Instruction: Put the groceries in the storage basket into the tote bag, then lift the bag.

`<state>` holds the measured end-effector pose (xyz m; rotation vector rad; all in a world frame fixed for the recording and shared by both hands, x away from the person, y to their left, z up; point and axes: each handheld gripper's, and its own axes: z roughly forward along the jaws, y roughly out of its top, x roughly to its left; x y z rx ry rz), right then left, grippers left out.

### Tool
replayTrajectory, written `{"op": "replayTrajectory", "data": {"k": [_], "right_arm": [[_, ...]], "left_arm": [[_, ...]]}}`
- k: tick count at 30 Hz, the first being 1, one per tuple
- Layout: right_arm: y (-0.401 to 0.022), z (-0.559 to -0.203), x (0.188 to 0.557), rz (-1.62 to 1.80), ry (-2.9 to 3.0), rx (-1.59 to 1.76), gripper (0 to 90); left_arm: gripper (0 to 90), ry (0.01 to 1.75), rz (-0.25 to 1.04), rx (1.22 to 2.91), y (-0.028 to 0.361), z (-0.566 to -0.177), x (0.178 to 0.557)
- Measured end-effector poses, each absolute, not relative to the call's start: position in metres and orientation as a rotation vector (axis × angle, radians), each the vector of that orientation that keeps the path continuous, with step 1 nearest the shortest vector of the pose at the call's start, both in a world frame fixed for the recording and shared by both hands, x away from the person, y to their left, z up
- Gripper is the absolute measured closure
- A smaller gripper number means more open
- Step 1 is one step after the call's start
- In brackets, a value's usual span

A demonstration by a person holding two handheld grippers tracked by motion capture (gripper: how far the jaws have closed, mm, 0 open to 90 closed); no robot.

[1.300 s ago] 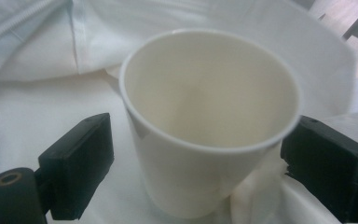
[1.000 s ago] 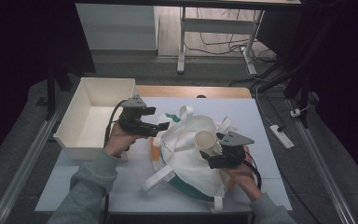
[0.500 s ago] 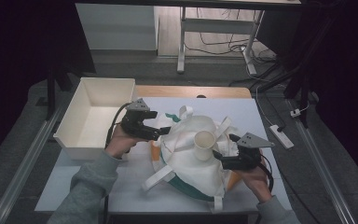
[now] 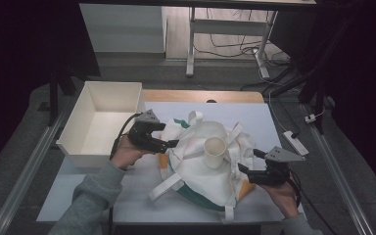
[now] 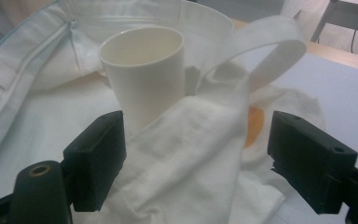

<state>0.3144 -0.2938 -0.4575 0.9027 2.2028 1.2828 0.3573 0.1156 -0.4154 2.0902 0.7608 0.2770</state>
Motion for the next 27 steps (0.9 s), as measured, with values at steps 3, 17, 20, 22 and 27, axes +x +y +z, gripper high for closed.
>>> {"op": "replayTrajectory", "data": {"k": [3, 17, 20, 22, 27], "right_arm": [[-0.294, -0.457, 0.315, 1.282, 2.202, 0.908, 19.7], [-0.294, -0.456, 0.315, 1.275, 2.211, 0.889, 20.4], [-0.291, -0.457, 0.315, 1.264, 2.224, 0.873, 20.4], [-0.289, -0.457, 0.314, 1.256, 2.237, 0.859, 20.4], [-0.288, -0.456, 0.313, 1.253, 2.235, 0.849, 20.6]], "left_arm": [[19.4, 0.75, 0.297, 2.114, 0.113, -0.416, 0.355], [19.6, 0.742, 0.236, 2.157, 0.102, -0.423, 0.356], [19.7, 0.74, 0.229, 2.169, 0.098, -0.426, 0.356], [19.7, 0.739, 0.225, 2.176, 0.096, -0.427, 0.356], [21.7, 0.759, 0.212, 2.2, 0.089, -0.434, 0.358]]}}
